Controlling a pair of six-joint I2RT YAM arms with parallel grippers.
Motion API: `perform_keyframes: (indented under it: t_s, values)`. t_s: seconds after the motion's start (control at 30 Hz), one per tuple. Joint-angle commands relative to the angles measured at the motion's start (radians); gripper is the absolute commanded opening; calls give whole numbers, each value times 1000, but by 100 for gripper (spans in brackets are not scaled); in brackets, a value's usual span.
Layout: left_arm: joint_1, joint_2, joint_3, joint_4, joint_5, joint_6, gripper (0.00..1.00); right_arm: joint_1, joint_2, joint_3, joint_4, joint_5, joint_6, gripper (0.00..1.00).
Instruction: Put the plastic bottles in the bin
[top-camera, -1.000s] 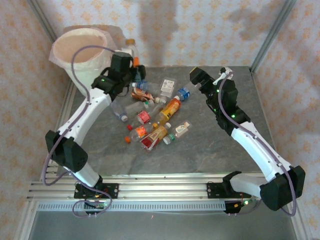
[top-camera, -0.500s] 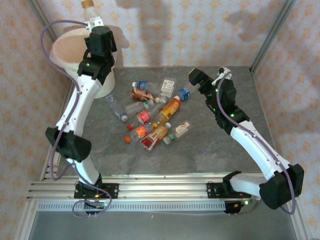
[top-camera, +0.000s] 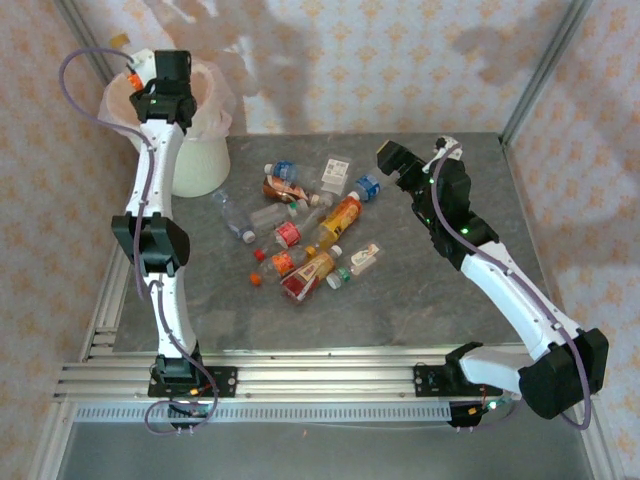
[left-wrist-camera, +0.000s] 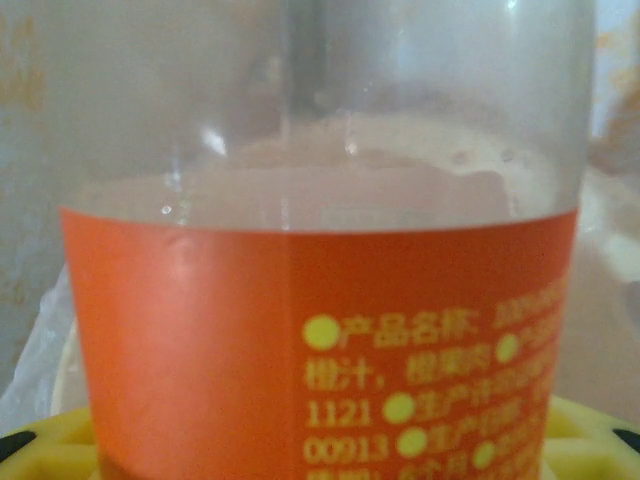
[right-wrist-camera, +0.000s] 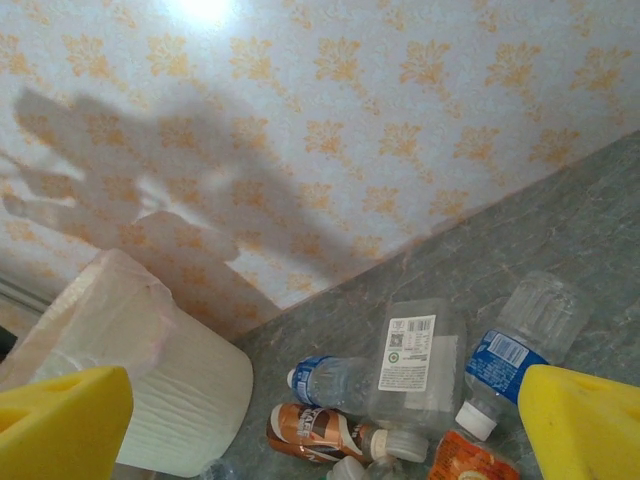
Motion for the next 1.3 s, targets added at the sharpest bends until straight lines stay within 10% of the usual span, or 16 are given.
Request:
perform_keyframes:
  t_s: [0.0,0.6,1.0,1.27]
  values:
    - [42,-4,23,-104,42,-136,54,2,-16,12,-13,28,-19,99]
    - [67,39,108,-157,120,-177,83,2,5,35,-46,47,-27,99]
    - [51,-148,71,-6,572,-175,96,6,103,49,-352,56,198,99]
    - [-24,-435,-306,180,840,-176,100,13,103,-59,-439,47,408,99]
